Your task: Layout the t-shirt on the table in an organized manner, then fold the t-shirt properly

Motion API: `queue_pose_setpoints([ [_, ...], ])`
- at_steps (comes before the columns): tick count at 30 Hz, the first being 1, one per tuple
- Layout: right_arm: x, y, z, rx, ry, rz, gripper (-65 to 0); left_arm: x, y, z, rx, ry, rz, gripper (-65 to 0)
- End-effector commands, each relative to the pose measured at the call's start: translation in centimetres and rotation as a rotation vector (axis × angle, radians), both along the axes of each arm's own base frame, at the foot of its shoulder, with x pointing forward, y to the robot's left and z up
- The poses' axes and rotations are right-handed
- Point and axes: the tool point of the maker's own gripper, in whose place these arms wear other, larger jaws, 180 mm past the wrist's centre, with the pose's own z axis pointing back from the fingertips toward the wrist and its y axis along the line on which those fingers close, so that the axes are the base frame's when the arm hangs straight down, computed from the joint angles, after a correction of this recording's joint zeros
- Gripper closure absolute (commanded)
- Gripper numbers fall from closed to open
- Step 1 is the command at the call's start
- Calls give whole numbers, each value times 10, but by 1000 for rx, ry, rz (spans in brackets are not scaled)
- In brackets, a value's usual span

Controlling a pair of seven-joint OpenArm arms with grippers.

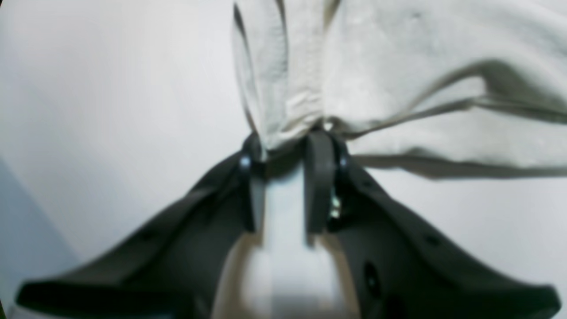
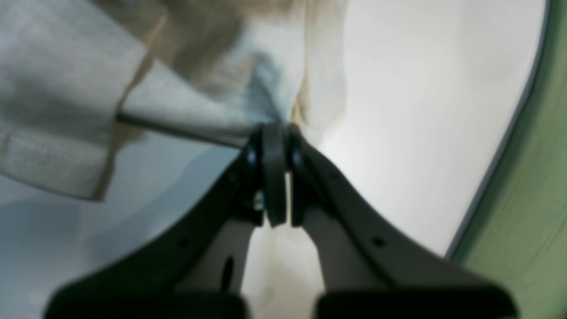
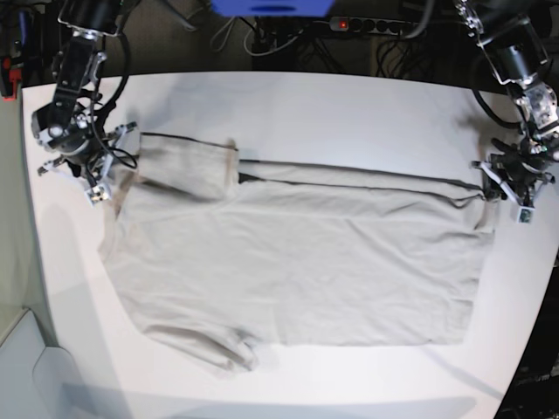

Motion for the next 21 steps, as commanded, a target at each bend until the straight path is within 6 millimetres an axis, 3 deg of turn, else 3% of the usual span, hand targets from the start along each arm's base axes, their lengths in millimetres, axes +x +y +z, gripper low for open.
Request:
queue_pose_setpoints([
  [1, 9, -5, 12, -17, -43, 2, 0, 5, 12, 13, 43, -15, 1, -141],
  [5, 15, -5, 16, -17, -56, 2, 0, 11, 15, 32, 85, -50, -12, -138],
  [8, 17, -8, 19, -25, -62, 3, 0, 4, 29, 46, 135, -22, 17, -84],
  [11, 28, -15, 41, -64, -121, 12, 0, -2, 51, 75, 192, -33, 84, 0],
  [15, 43, -20, 83, -127, -228, 31, 0, 5, 54, 110, 268, -67, 89, -5],
  [18, 50, -20, 98, -143, -267, 33, 0, 6, 54, 115, 286, -68, 87, -4],
  [21, 52, -20, 97, -140, -266, 32, 0, 5, 52, 106, 261, -53, 87, -4],
])
